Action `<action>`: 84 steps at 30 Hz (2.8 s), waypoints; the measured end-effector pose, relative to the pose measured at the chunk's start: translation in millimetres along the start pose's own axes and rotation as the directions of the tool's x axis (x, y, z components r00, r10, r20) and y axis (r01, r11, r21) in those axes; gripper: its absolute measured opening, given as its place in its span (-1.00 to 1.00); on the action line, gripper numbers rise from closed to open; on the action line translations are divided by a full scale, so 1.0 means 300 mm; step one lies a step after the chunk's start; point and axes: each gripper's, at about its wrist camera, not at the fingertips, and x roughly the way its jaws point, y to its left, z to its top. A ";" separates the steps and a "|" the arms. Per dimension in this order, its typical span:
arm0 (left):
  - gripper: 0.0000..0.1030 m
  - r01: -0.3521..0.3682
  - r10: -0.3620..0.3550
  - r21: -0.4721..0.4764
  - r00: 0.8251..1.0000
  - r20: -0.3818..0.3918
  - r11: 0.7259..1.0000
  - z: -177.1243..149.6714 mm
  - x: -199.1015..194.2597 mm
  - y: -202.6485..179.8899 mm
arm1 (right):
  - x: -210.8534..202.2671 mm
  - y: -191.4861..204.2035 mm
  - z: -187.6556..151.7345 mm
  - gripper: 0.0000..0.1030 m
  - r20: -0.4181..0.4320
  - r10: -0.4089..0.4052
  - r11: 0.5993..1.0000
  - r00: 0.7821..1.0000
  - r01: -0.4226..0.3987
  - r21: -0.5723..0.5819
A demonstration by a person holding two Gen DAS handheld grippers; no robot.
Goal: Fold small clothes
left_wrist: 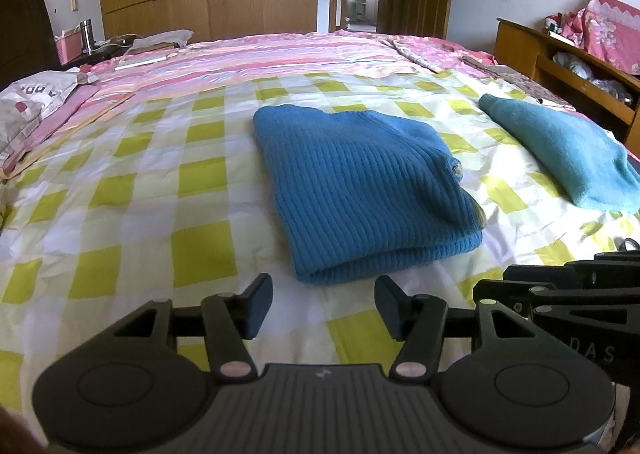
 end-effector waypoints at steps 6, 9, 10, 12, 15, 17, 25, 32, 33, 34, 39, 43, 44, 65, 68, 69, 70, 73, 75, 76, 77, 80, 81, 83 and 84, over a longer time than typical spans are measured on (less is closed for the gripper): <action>0.22 -0.005 0.005 0.007 1.000 -0.009 1.000 -0.017 -0.009 -0.004 | -0.015 0.011 -0.024 -0.43 0.005 -0.011 1.000 1.000 0.011 0.001; 0.29 -0.014 0.014 0.008 1.000 -0.017 1.000 -0.034 -0.014 -0.005 | -0.022 0.014 -0.037 -0.43 0.004 -0.011 1.000 1.000 0.011 0.006; 0.35 -0.019 0.019 0.010 1.000 -0.019 1.000 -0.038 -0.014 -0.007 | -0.023 0.016 -0.042 -0.42 0.003 -0.012 1.000 1.000 0.012 0.008; 0.37 -0.027 0.028 0.016 0.999 -0.021 0.999 -0.048 -0.018 -0.009 | -0.025 0.019 -0.050 -0.41 0.001 -0.013 1.000 1.000 0.013 0.011; 0.45 -0.037 0.038 0.020 0.999 -0.025 0.999 -0.062 -0.021 -0.011 | -0.028 0.024 -0.062 -0.32 0.001 -0.014 1.000 1.000 0.014 0.012; 0.48 -0.041 0.042 0.021 0.999 -0.025 0.999 -0.067 -0.023 -0.011 | -0.029 0.025 -0.072 -0.31 -0.002 -0.016 1.000 1.000 0.016 0.015; 0.60 -0.042 0.043 0.011 0.999 -0.018 0.999 -0.073 -0.031 -0.011 | -0.033 0.028 -0.096 -0.30 -0.009 -0.018 1.000 1.000 0.018 0.025; 0.75 -0.061 0.061 0.015 0.998 -0.021 0.998 -0.082 -0.035 -0.014 | -0.031 0.030 -0.103 -0.28 -0.010 -0.023 0.999 1.000 0.024 0.034; 0.76 -0.063 0.063 0.015 0.998 -0.023 0.998 -0.083 -0.035 -0.014 | -0.031 0.031 -0.105 -0.28 -0.011 -0.025 0.999 1.000 0.025 0.034; 0.77 -0.066 0.066 0.015 0.998 -0.024 0.998 -0.084 -0.035 -0.015 | -0.031 0.030 -0.106 -0.28 -0.011 -0.025 0.999 1.000 0.025 0.035; 0.81 -0.077 0.077 0.016 0.996 -0.033 0.997 -0.088 -0.036 -0.018 | -0.030 0.029 -0.115 -0.27 -0.013 -0.027 0.999 1.000 0.028 0.040; 0.83 -0.083 0.084 0.018 0.996 -0.042 0.996 -0.092 -0.037 -0.021 | -0.031 0.031 -0.122 -0.27 -0.016 -0.030 0.999 0.999 0.030 0.042; 0.83 -0.083 0.084 0.017 0.996 -0.043 0.996 -0.094 -0.038 -0.021 | -0.032 0.032 -0.124 -0.27 -0.016 -0.030 0.999 0.999 0.030 0.043; 0.89 -0.070 0.070 -0.004 0.995 -0.066 0.998 -0.121 -0.036 -0.022 | -0.041 0.019 -0.157 -0.26 -0.014 -0.050 0.995 0.999 0.051 0.085; 0.90 -0.081 0.082 0.012 0.994 -0.077 0.997 -0.130 -0.027 -0.033 | -0.040 0.017 -0.159 -0.27 -0.013 -0.047 0.994 0.999 0.048 0.097; 0.90 -0.085 0.086 0.015 0.993 -0.078 0.996 -0.133 -0.027 -0.036 | -0.039 0.016 -0.159 -0.26 -0.012 -0.048 0.994 0.999 0.049 0.100; 0.90 -0.087 0.089 0.018 0.993 -0.079 0.996 -0.133 -0.027 -0.038 | -0.038 0.016 -0.160 -0.27 -0.014 -0.050 0.994 0.999 0.051 0.100; 0.90 -0.087 0.088 0.017 0.993 -0.083 0.996 -0.133 -0.027 -0.039 | -0.037 0.012 -0.164 -0.27 -0.016 -0.051 0.993 0.999 0.052 0.104; 0.90 -0.083 0.084 0.013 0.993 -0.086 0.996 -0.135 -0.027 -0.038 | -0.038 0.010 -0.166 -0.27 -0.017 -0.051 0.993 0.999 0.053 0.108; 0.90 -0.082 0.082 0.012 0.993 -0.087 0.997 -0.137 -0.026 -0.038 | -0.038 0.011 -0.168 -0.27 -0.017 -0.051 0.993 0.999 0.053 0.109; 0.90 -0.081 0.082 0.011 0.993 -0.088 0.997 -0.138 -0.027 -0.038 | -0.038 0.011 -0.168 -0.26 -0.018 -0.051 0.992 0.999 0.053 0.111; 0.90 -0.084 0.086 0.016 0.992 -0.089 0.996 -0.143 -0.027 -0.040 | -0.036 0.012 -0.173 -0.26 -0.020 -0.053 0.992 0.998 0.055 0.113; 0.90 -0.087 0.088 0.019 0.992 -0.088 0.996 -0.144 -0.028 -0.041 | -0.034 0.011 -0.174 -0.26 -0.021 -0.054 0.992 0.998 0.056 0.115; 0.90 -0.089 0.091 0.019 0.992 -0.087 0.996 -0.146 -0.028 -0.042 | -0.033 0.012 -0.176 -0.26 -0.022 -0.055 0.992 0.998 0.057 0.116; 0.90 -0.090 0.091 0.018 0.992 -0.086 0.996 -0.146 -0.028 -0.042 | -0.033 0.012 -0.176 -0.26 -0.022 -0.056 0.992 0.998 0.058 0.116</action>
